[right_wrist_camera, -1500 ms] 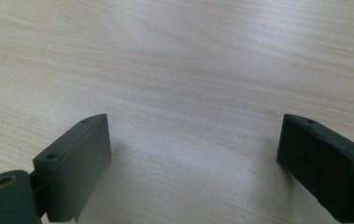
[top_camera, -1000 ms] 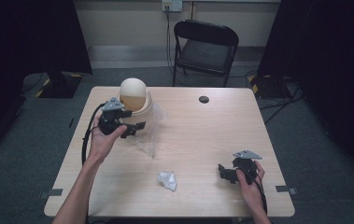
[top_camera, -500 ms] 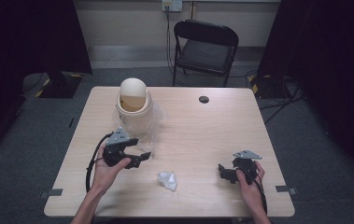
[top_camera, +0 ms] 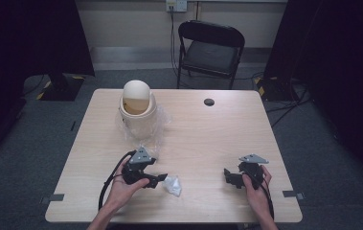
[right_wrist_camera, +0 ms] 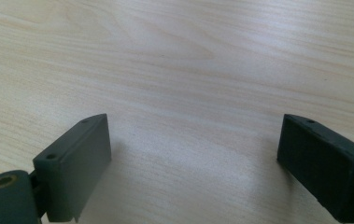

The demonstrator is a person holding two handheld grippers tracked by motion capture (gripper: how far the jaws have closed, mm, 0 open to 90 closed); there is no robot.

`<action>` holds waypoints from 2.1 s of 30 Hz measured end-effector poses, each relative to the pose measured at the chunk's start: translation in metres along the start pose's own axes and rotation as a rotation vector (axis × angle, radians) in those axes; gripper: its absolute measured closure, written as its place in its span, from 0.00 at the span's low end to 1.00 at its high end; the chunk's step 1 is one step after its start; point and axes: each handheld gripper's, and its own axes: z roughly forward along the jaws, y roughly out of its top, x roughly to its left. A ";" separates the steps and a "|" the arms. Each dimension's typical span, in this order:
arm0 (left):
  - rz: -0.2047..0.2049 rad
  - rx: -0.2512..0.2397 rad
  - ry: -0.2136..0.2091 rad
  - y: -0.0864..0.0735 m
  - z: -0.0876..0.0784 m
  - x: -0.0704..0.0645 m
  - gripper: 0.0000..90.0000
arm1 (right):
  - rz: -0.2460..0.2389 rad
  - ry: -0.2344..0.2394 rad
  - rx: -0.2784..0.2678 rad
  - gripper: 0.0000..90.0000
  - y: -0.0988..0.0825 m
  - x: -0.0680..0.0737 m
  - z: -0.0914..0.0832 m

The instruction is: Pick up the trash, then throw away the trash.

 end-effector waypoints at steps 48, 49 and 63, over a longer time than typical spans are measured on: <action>0.138 0.145 -0.052 -0.007 0.048 -0.042 0.65 | -0.003 0.004 0.000 0.10 0.000 0.000 0.000; 0.139 0.144 -0.055 -0.007 0.048 -0.042 0.67 | -0.003 0.004 0.000 0.10 0.000 0.000 0.000; 0.096 0.105 -0.077 -0.007 0.040 -0.035 0.77 | -0.004 0.005 0.001 0.10 0.000 0.000 0.000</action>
